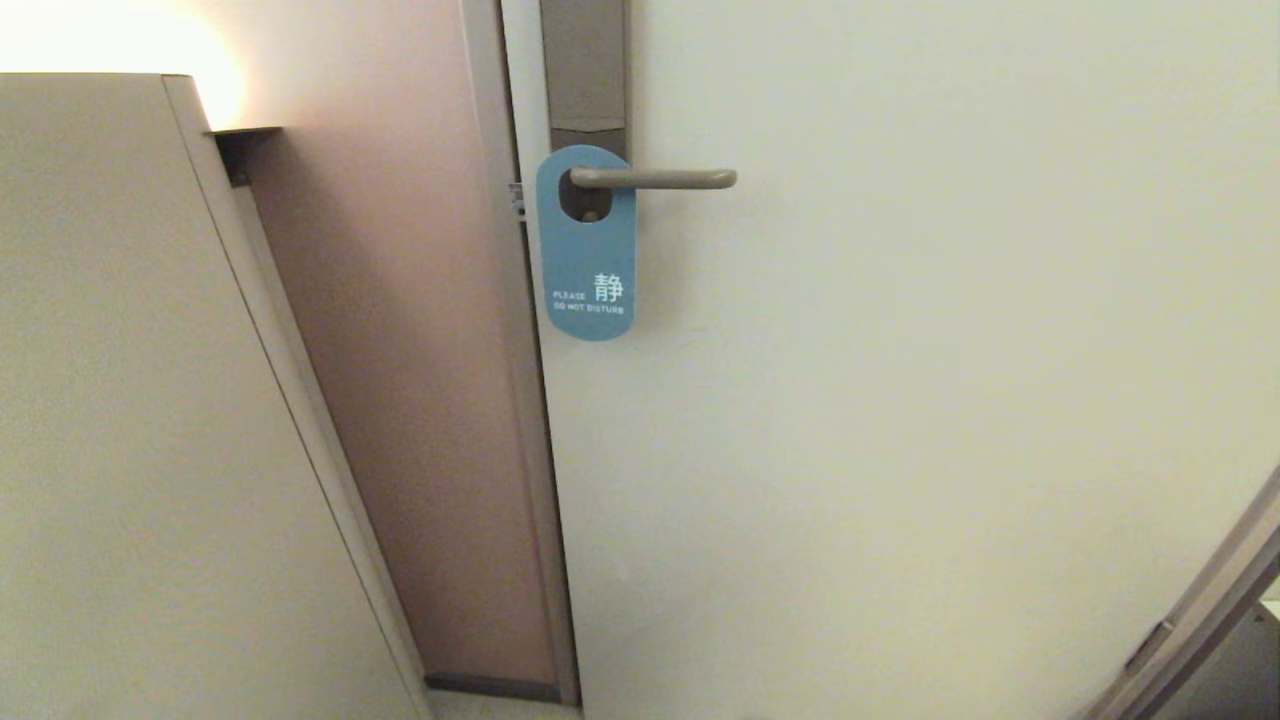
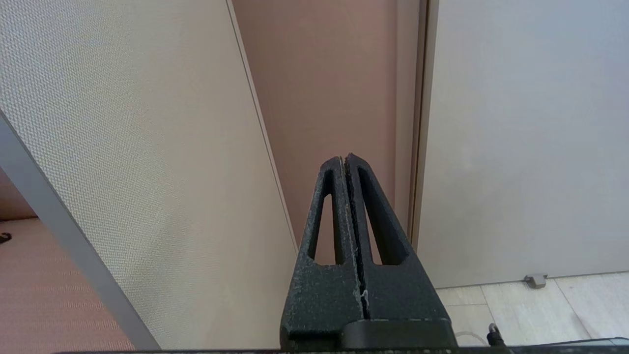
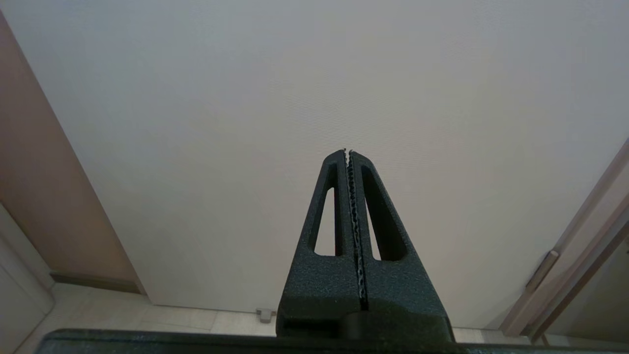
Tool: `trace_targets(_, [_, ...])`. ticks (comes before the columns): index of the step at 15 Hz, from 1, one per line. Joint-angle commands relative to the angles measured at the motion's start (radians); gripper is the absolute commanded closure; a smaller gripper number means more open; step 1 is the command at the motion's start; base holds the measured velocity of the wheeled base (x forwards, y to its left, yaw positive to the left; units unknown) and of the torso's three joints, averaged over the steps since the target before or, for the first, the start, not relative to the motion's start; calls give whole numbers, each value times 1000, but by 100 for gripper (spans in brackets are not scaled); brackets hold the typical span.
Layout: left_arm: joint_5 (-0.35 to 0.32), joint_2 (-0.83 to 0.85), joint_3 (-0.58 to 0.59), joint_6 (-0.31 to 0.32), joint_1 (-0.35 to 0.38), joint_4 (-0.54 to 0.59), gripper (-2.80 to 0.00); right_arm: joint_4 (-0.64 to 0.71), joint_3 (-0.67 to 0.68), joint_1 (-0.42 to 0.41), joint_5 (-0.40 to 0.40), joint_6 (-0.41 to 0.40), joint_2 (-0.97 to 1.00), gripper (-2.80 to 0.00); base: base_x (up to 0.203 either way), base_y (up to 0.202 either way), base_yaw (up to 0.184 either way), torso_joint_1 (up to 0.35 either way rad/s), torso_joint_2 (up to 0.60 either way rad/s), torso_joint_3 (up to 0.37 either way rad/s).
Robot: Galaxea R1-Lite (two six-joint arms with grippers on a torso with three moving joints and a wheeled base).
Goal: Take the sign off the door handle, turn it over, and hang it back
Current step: Take down the sign
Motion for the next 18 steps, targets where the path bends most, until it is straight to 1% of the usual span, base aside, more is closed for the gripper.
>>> trace_targets(1, [0, 1, 0, 1, 0, 0, 0, 0, 0, 0, 1, 0, 1, 0, 0, 0, 0, 0, 0, 0])
trace_targets(5, [0, 1, -1, 6, 0, -1, 0, 0, 0, 0, -1, 0, 1, 0, 0, 0, 0, 0, 0, 0])
trace_targets(7, [-9, 1, -23, 18, 0, -1, 0, 0, 0, 0, 1, 0, 1, 0, 0, 0, 0, 0, 0, 0])
trace_targets(10, [-91, 29, -112, 26, 0, 14, 0, 0, 0, 0, -1, 0, 1, 0, 0, 0, 0, 0, 0, 0])
trace_targets(12, [-108, 141, -173, 25, -2, 13, 0, 0, 0, 0, 1, 0, 1, 0, 0, 0, 0, 0, 0, 0])
trace_targets(14, [-112, 290, -259, 17, -20, 5, 0, 0, 0, 0, -1, 0, 1, 0, 0, 0, 0, 0, 0, 0])
trace_targets(18, [-117, 613, -499, -7, -58, -23, 0, 0, 0, 0, 1, 0, 1, 0, 0, 0, 0, 0, 0, 0])
